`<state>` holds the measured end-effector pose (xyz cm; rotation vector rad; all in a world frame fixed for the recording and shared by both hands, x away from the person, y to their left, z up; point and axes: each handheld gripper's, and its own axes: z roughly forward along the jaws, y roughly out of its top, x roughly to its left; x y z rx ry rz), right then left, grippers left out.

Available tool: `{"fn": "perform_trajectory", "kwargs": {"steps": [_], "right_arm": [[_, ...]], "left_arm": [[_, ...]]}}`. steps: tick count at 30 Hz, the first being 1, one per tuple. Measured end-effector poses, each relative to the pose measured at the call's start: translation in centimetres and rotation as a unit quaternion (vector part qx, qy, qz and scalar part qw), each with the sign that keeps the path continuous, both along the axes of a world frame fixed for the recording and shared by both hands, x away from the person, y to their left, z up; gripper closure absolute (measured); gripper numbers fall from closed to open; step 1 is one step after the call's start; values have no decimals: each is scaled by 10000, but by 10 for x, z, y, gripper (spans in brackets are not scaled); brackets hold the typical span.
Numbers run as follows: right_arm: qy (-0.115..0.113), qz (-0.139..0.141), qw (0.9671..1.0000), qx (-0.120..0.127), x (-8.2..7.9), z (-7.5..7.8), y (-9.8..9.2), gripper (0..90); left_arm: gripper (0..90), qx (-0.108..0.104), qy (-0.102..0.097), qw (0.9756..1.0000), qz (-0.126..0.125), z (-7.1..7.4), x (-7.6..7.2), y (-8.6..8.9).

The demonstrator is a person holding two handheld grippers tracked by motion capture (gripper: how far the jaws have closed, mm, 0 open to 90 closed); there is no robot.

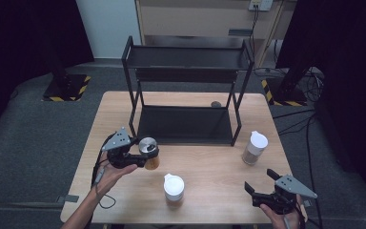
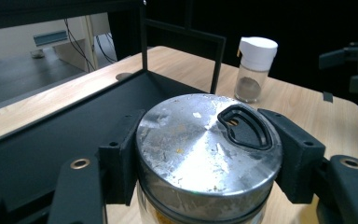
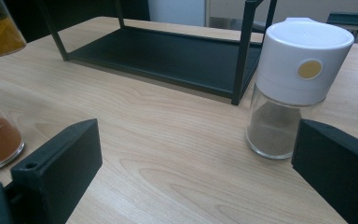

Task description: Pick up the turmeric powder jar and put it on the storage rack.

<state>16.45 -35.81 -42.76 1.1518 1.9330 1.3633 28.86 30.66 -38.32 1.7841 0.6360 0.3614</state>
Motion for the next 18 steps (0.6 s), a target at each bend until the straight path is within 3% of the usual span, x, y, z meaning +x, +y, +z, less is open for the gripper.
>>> {"fn": "perform_trajectory", "kwargs": {"steps": [11, 18], "right_arm": [[-6, 18, 10000, 18, 0, 0, -1, 17], [0, 29, 10000, 34, 0, 0, -2, 16]], "left_arm": [[339, 101, -34, 9992, 379, 15, 30, -19], [339, 112, -16, 9979, 632, 17, 46, -28]]}}
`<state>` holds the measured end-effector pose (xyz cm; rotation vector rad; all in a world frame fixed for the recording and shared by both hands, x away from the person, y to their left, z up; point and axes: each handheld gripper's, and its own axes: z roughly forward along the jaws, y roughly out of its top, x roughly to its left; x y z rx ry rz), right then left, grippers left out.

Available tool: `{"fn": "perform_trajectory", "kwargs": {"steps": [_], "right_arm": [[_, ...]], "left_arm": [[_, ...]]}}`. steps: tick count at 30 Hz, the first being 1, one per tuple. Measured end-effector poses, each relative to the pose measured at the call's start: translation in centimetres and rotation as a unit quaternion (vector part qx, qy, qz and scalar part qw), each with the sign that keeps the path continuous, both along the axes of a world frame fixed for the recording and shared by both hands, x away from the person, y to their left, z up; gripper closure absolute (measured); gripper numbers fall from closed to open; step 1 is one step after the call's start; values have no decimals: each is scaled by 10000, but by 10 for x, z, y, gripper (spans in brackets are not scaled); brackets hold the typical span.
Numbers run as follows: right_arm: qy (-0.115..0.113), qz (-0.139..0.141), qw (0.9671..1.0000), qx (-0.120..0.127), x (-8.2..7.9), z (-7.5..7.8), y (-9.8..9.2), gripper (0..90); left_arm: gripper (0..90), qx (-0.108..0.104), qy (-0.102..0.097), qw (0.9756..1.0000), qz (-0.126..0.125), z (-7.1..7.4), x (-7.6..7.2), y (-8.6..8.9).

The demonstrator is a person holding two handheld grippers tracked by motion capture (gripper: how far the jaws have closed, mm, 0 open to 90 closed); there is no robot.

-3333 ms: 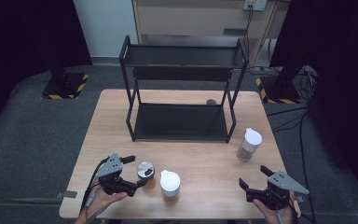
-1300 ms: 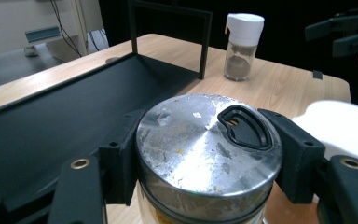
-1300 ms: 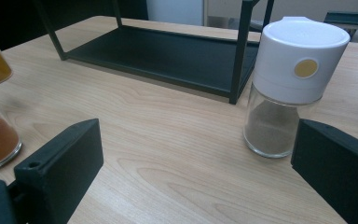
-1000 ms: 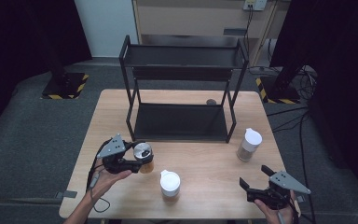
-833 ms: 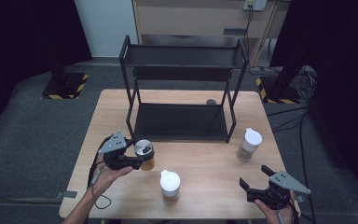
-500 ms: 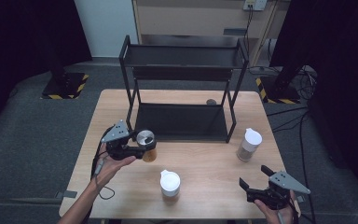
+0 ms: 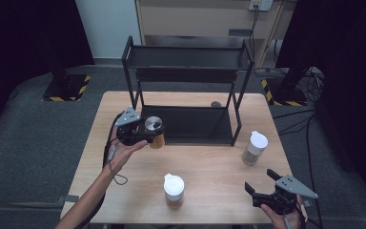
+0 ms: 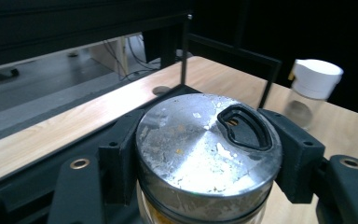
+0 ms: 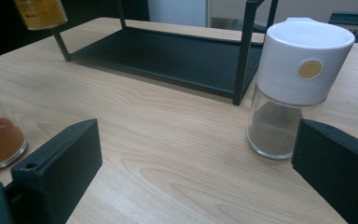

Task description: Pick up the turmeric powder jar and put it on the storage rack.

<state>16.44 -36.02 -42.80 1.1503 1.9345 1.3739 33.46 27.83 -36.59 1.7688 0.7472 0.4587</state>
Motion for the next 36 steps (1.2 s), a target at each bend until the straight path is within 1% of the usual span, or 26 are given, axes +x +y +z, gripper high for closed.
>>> {"fn": "perform_trajectory", "kwargs": {"steps": [1, 4, 5, 6, 8, 10, 20, 22, 24, 25, 27, 29, 31, 32, 33, 36], "right_arm": [[4, 6, 10000, 4, 0, 0, 0, 17], [6, 9, 10000, 7, 0, 0, -1, 16], [13, 11, 10000, 10, 0, 0, -1, 17], [13, 11, 10000, 10, 0, 0, -1, 17], [11, 11, 10000, 14, 0, 0, -1, 17], [13, 15, 10000, 19, 1, 0, -1, 17], [24, 8, 10000, 34, 1, 0, -2, 17], [27, 13, 10000, 41, 1, -1, -2, 17], [34, 23, 10000, 49, 1, -1, -2, 17], [33, 24, 10000, 49, 1, -1, -2, 18], [33, 23, 10000, 54, 1, -1, -2, 17], [33, 26, 10000, 62, 1, -1, -3, 18], [41, 28, 10000, 67, 1, -1, -3, 18], [42, 26, 10000, 86, 1, -1, -3, 18], [42, 26, 10000, 86, 1, -1, -3, 18], [48, 39, 9999, 100, 2, -1, -4, 18]], "left_arm": [[339, 31, 9, 10000, 88, 0, 5, -3], [339, 49, 21, 9999, 154, 1, 10, -5], [339, 28, 37, 9996, 262, 0, 13, -6], [339, 28, 37, 9996, 262, 0, 13, -6], [339, -30, 57, 9993, 376, -3, 17, -7], [339, -27, 39, 9990, 451, -4, 20, -8], [339, -56, 13, 9962, 869, -10, 36, -20], [339, -19, -24, 9954, 955, -13, 37, -25], [339, 122, -61, 9950, 994, -14, 39, -29], [339, 143, -70, 9946, 1021, -15, 40, -31], [339, 102, -65, 9941, 1080, -19, 42, -34], [339, 144, -87, 9933, 1139, -23, 44, -37], [339, 156, -54, 9926, 1200, -27, 46, -40], [339, 102, -3, 9918, 1274, -33, 48, -41], [340, 102, -3, 9918, 1274, -33, 48, -41], [339, 72, 52, 9907, 1356, -41, 50, -42]]}}
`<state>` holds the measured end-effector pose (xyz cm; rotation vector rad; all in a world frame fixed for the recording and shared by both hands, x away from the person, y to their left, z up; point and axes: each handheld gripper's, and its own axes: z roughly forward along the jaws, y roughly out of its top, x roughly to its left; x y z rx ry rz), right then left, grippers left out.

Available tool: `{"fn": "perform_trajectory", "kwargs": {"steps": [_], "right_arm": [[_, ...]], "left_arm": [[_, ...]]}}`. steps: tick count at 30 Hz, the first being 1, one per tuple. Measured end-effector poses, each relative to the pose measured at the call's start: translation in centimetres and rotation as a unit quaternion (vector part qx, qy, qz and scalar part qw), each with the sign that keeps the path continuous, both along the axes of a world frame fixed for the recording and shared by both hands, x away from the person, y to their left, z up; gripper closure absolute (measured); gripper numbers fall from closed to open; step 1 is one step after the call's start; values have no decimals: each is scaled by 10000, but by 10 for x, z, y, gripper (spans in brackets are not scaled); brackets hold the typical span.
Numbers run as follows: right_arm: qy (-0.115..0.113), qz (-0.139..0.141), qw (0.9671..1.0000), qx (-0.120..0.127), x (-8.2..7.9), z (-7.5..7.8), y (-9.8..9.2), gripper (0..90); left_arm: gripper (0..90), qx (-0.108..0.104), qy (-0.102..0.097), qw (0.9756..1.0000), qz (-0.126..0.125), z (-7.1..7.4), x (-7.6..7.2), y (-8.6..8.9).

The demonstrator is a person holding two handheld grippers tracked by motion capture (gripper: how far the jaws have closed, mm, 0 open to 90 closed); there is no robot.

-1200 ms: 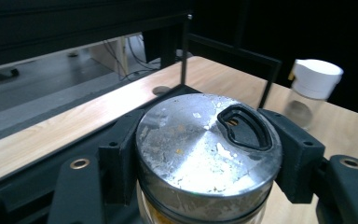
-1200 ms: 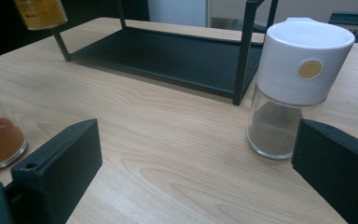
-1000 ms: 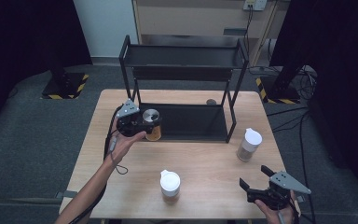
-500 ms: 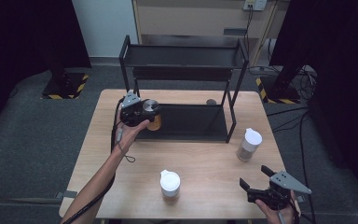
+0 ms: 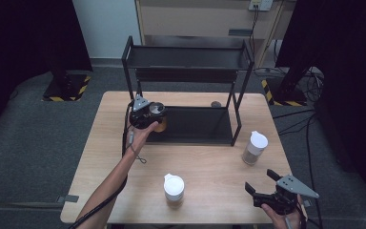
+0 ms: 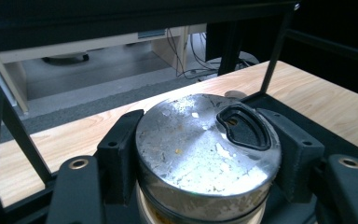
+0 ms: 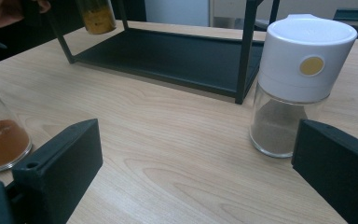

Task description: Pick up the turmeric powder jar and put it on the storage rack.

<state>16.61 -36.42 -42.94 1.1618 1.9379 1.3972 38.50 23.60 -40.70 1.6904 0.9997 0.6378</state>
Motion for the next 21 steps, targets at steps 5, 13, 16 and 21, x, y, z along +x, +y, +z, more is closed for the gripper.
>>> {"fn": "perform_trajectory", "kwargs": {"steps": [5, 13, 16, 21], "right_arm": [[15, 2, 10000, 14, 0, 0, 0, 18], [12, -7, 10000, 24, 0, 0, -1, 18], [19, -8, 10000, 40, 0, 0, -1, 18], [14, -6, 10000, 41, 0, 0, -1, 18]], "left_arm": [[339, 36, 49, 9999, 83, -11, 3, -3], [339, 91, 113, 9998, 125, -25, 7, -11], [339, 84, 127, 9998, 136, -28, 8, -13], [339, 110, 145, 9997, 161, -33, 9, -17]]}}
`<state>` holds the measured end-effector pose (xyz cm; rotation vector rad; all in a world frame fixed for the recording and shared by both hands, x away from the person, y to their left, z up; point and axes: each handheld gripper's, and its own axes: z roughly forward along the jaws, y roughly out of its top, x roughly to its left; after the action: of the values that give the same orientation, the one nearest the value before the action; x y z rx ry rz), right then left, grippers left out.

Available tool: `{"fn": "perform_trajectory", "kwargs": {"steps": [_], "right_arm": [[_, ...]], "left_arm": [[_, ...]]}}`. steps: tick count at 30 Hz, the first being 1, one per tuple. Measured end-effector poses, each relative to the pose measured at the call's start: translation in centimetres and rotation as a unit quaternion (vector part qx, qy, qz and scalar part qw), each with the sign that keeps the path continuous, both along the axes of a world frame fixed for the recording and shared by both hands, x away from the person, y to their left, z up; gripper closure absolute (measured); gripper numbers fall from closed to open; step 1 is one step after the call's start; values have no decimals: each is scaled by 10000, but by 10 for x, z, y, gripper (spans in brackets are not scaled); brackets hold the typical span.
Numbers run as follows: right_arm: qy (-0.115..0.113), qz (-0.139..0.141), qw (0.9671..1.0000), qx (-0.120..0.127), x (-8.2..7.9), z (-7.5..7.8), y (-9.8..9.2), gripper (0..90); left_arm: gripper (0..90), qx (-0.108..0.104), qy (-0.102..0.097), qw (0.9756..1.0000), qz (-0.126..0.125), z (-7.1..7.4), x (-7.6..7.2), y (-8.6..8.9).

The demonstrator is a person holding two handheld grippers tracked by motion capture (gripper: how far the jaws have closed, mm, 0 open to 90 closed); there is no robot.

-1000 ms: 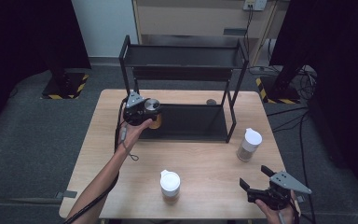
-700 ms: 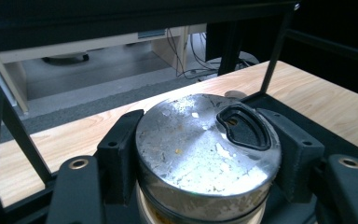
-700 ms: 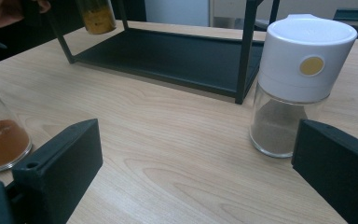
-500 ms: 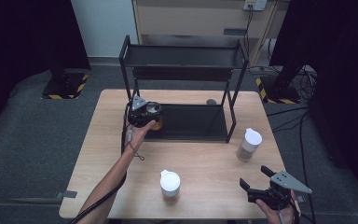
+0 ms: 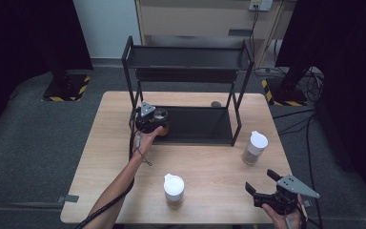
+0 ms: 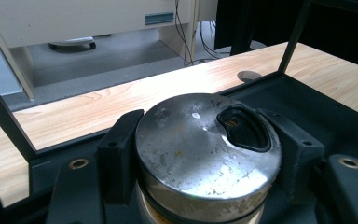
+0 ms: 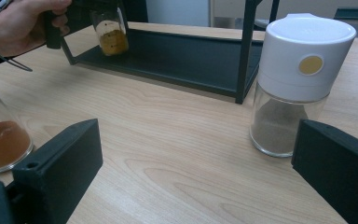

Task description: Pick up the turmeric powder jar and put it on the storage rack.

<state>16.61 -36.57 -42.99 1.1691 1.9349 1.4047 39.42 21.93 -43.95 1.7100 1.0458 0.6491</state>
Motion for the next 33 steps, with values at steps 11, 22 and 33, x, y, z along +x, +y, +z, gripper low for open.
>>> {"fn": "perform_trajectory", "kwargs": {"steps": [11, 22, 33], "right_arm": [[3, 13, 10000, 10, 0, 0, -1, 18], [7, 20, 10000, 9, 0, 0, -1, 19], [1, 37, 10000, 11, 0, 0, 0, 18]], "left_arm": [[339, 21, 45, 10000, 81, -7, 2, -2], [337, -11, -14, 10000, 91, -11, 0, -2], [119, 4, 46, 9999, 147, -3, 3, -6]]}}
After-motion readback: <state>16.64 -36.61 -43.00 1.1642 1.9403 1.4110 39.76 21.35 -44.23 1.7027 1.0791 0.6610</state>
